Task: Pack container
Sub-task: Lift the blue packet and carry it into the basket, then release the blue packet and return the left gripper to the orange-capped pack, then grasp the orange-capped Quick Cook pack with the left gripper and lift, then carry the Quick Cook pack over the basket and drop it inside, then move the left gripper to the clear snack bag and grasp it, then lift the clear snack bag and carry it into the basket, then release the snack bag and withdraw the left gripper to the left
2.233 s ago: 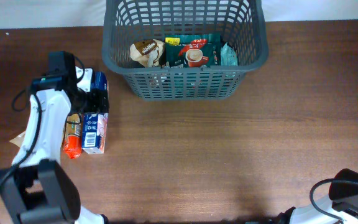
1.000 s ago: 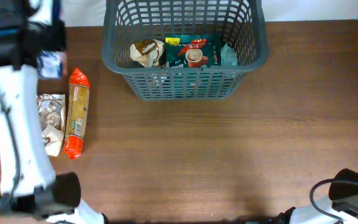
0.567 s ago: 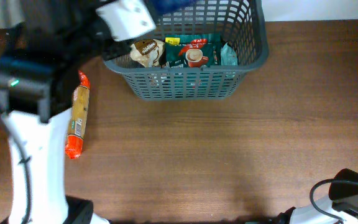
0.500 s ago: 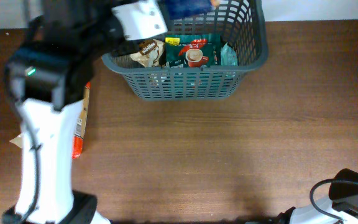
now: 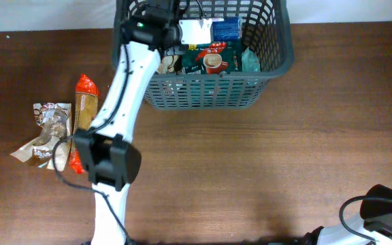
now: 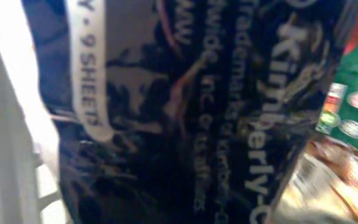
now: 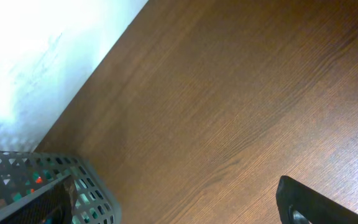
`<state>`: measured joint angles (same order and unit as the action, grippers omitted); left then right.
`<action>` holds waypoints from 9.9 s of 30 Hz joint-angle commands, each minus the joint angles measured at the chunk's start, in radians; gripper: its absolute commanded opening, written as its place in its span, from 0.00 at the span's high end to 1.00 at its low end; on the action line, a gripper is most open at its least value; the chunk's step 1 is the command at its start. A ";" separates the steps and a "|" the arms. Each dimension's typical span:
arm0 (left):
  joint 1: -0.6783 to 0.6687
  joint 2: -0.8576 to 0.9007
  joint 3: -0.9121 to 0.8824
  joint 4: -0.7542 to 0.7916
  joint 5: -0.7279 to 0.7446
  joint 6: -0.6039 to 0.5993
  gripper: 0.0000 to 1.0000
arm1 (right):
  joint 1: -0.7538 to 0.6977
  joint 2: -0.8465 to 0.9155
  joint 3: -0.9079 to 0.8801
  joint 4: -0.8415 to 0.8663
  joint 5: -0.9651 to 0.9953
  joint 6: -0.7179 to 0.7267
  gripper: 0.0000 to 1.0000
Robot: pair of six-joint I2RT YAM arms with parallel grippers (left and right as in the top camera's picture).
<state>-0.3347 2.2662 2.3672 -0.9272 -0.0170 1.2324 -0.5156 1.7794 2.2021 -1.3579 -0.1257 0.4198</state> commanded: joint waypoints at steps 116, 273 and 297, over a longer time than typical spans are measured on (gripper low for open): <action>-0.026 -0.454 0.362 -0.472 -0.075 0.000 0.98 | -0.002 -0.021 -0.004 0.003 -0.002 0.008 0.01; -0.127 0.038 0.202 -0.390 -0.066 -0.147 0.66 | -0.002 -0.021 -0.004 0.003 -0.002 0.008 0.01; 0.228 -0.434 0.203 -0.304 -0.178 -0.820 0.28 | -0.002 -0.021 -0.004 0.003 -0.002 0.008 0.01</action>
<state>-0.2268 1.8645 2.5671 -1.2148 -0.2321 0.6453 -0.5156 1.7794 2.2013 -1.3579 -0.1257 0.4202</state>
